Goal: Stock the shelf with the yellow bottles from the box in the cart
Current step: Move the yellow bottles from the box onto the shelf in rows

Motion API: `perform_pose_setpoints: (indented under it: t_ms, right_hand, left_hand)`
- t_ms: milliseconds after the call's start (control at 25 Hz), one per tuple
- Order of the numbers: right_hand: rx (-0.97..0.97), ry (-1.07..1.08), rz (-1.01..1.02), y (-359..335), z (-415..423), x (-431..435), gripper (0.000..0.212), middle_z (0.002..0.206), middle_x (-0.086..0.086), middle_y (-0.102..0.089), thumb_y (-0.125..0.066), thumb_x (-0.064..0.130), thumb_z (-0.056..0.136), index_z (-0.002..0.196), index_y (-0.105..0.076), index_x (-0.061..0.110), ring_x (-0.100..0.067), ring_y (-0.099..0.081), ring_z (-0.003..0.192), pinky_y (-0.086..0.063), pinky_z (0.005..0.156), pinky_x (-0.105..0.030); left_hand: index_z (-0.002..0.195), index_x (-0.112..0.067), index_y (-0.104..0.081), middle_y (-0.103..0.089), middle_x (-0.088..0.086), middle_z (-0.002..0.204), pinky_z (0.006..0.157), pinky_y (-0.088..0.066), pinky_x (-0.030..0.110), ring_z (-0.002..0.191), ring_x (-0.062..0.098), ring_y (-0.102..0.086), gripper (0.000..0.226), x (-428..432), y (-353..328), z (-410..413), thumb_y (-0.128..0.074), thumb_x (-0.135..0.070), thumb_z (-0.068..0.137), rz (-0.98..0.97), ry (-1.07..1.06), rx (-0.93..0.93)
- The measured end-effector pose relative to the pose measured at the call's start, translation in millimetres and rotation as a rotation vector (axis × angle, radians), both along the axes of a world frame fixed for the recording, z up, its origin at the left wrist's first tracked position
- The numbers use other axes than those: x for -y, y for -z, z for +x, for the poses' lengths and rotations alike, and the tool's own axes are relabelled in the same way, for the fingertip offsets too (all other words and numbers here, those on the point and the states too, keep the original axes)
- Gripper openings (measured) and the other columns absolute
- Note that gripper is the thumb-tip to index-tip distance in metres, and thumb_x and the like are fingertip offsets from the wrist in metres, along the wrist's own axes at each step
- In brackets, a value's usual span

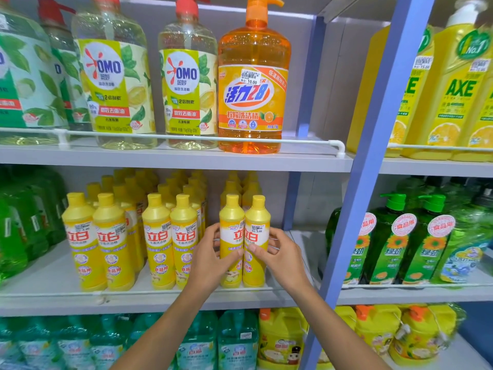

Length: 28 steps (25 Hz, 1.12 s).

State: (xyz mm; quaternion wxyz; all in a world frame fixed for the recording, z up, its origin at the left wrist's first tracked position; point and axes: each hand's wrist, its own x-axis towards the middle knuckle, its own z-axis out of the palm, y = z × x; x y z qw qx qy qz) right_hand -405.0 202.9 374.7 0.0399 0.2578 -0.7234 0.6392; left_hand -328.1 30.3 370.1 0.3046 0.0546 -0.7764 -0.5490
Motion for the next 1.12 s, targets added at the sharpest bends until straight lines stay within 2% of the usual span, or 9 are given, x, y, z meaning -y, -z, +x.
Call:
perform_pose_setpoints:
  t_ms: [120, 200, 320, 400, 480, 600, 720, 880, 1120]
  right_hand:
    - [0.024, -0.084, 0.02, -1, -4, -2, 0.051, 0.121, 0.005, -0.073, -0.08, 0.02, 0.085, 0.133, -0.063, 0.013, -0.003, -0.07, 0.109, -0.057, 0.097, -0.029]
    - [0.029, -0.169, 0.069, -3, -6, -7, 0.053, 0.127, 0.007, -0.071, -0.074, 0.02, 0.091, 0.141, -0.057, 0.016, -0.003, -0.067, 0.115, -0.055, 0.098, -0.025]
    - [0.029, -0.143, 0.092, 8, -3, -10, 0.058, 0.128, 0.013, -0.07, -0.079, 0.028, 0.088, 0.141, -0.056, 0.023, -0.001, -0.065, 0.118, -0.055, 0.096, -0.022]
    - [0.015, -0.017, 0.113, 20, 2, -4, 0.056, 0.12, 0.013, -0.072, -0.086, 0.033, 0.08, 0.129, -0.061, 0.026, 0.0, -0.068, 0.11, -0.058, 0.092, -0.022]
    - [0.026, 0.033, 0.114, 27, 2, 1, 0.049, 0.115, 0.013, -0.073, -0.087, 0.029, 0.079, 0.122, -0.062, 0.027, 0.001, -0.069, 0.104, -0.058, 0.091, -0.022]
    - [0.03, -0.019, 0.127, 27, -3, 0, 0.049, 0.118, 0.012, -0.073, -0.084, 0.024, 0.084, 0.128, -0.063, 0.024, 0.002, -0.069, 0.107, -0.057, 0.096, -0.023]
    - [0.004, 0.006, 0.179, 34, -3, -1, 0.055, 0.121, 0.014, -0.071, -0.083, 0.032, 0.083, 0.133, -0.062, 0.025, 0.003, -0.066, 0.11, -0.056, 0.094, -0.02]
    - [0.001, 0.138, 0.253, 58, 0, 9, 0.06, 0.113, 0.017, -0.071, -0.084, 0.049, 0.074, 0.125, -0.063, 0.028, 0.0, -0.067, 0.104, -0.059, 0.092, -0.026]
    - [0.002, 0.187, 0.279, 63, -12, 21, 0.061, 0.111, 0.017, -0.071, -0.078, 0.059, 0.071, 0.123, -0.064, 0.03, -0.002, -0.067, 0.103, -0.06, 0.092, -0.034]
  left_hand:
    - [0.139, -0.027, -0.05, -0.063, -0.024, 0.121, 0.087, -0.055, 0.014, 0.109, -0.015, -0.059, 0.063, 7, 0, 0, -0.08, -0.015, 0.085, 0.004, 0.051, 0.03]
    - [0.146, -0.029, -0.045, -0.063, -0.028, 0.125, 0.095, -0.055, 0.021, 0.117, -0.012, -0.057, 0.064, 14, 0, 1, -0.075, -0.017, 0.09, 0.017, 0.151, 0.056]
    - [0.149, -0.033, -0.037, -0.058, -0.028, 0.132, 0.093, -0.053, 0.016, 0.123, -0.009, -0.055, 0.072, 12, 9, 4, -0.076, -0.023, 0.089, 0.022, 0.17, 0.067]
    - [0.142, -0.031, -0.045, -0.062, -0.018, 0.13, 0.095, -0.056, 0.025, 0.119, -0.002, -0.06, 0.07, 6, 18, 0, -0.083, -0.027, 0.082, 0.051, 0.074, 0.062]
    - [0.129, -0.028, -0.054, -0.068, -0.012, 0.122, 0.095, -0.059, 0.034, 0.111, 0.002, -0.066, 0.057, 3, 23, -4, -0.084, -0.022, 0.082, 0.075, 0.022, 0.047]
    - [0.127, -0.032, -0.054, -0.067, -0.017, 0.12, 0.096, -0.056, 0.025, 0.109, -0.009, -0.063, 0.049, 8, 20, -6, -0.078, -0.019, 0.086, 0.056, 0.081, 0.077]
    - [0.134, -0.033, -0.052, -0.066, -0.02, 0.121, 0.091, -0.056, 0.02, 0.108, -0.011, -0.062, 0.057, 10, 25, -5, -0.079, -0.021, 0.086, 0.048, 0.098, 0.117]
    - [0.128, -0.028, -0.056, -0.07, -0.013, 0.118, 0.095, -0.058, 0.031, 0.108, 0.001, -0.067, 0.058, 2, 43, -9, -0.086, -0.019, 0.079, 0.087, -0.01, 0.107]
    - [0.131, -0.032, -0.054, -0.069, -0.015, 0.119, 0.094, -0.059, 0.035, 0.108, 0.001, -0.066, 0.053, 9, 46, -19, -0.08, -0.026, 0.085, -0.014, -0.008, 0.107]
